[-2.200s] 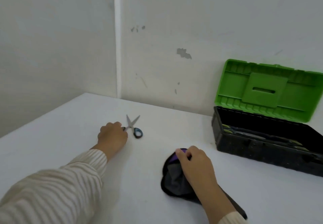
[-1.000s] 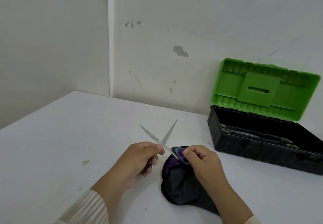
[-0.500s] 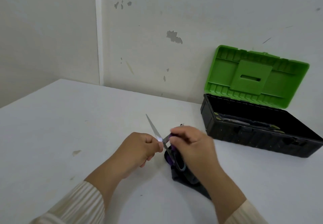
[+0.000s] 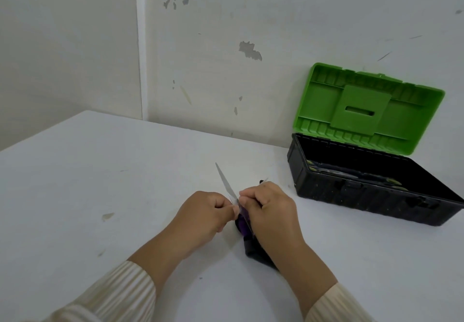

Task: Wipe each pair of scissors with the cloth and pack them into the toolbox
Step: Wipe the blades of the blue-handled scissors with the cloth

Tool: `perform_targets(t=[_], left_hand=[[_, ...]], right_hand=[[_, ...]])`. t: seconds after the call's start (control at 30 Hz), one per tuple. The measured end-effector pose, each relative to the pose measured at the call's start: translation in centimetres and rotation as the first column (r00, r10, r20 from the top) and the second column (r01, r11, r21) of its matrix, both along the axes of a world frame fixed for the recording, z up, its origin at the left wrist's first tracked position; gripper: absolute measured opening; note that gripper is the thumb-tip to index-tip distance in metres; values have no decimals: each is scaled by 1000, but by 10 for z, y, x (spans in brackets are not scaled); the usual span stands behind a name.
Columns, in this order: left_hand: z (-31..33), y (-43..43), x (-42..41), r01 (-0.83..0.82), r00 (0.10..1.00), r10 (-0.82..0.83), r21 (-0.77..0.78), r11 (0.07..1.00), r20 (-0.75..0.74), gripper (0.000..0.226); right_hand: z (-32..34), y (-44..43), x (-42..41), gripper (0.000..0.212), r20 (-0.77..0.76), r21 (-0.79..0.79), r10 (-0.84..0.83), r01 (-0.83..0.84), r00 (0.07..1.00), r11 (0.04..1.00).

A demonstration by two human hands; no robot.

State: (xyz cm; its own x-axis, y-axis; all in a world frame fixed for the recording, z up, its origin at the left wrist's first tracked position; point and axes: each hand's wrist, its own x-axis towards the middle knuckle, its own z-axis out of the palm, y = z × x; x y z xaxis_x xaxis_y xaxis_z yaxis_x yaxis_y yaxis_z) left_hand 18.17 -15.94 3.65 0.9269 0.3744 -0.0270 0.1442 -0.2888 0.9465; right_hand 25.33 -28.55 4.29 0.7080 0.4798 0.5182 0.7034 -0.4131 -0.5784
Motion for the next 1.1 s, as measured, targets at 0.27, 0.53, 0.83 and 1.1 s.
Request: perform_targets(t=[0.27,0.53,0.83,1.1], left_hand=[[2,-1,-1,-20,1000,20,-45,999,-2,27],[2,3,-3,24,999,-27,-79,997,-39,27],[5,7,-3,-7,1000,5,-75,997,-20,26],[5,4,-2,21,1000,-21,3,1000,2,31]], right_hand=[[-5,0,1,8,92,-33,-18,21,996,999],[-1,-20,39,10,-298,251,-234,312,925,916],[-5,-1,3,10,8,-15,-3,3,1000,1000],[-7,-1,0,9,1,-14,12,-12,1000,1000]])
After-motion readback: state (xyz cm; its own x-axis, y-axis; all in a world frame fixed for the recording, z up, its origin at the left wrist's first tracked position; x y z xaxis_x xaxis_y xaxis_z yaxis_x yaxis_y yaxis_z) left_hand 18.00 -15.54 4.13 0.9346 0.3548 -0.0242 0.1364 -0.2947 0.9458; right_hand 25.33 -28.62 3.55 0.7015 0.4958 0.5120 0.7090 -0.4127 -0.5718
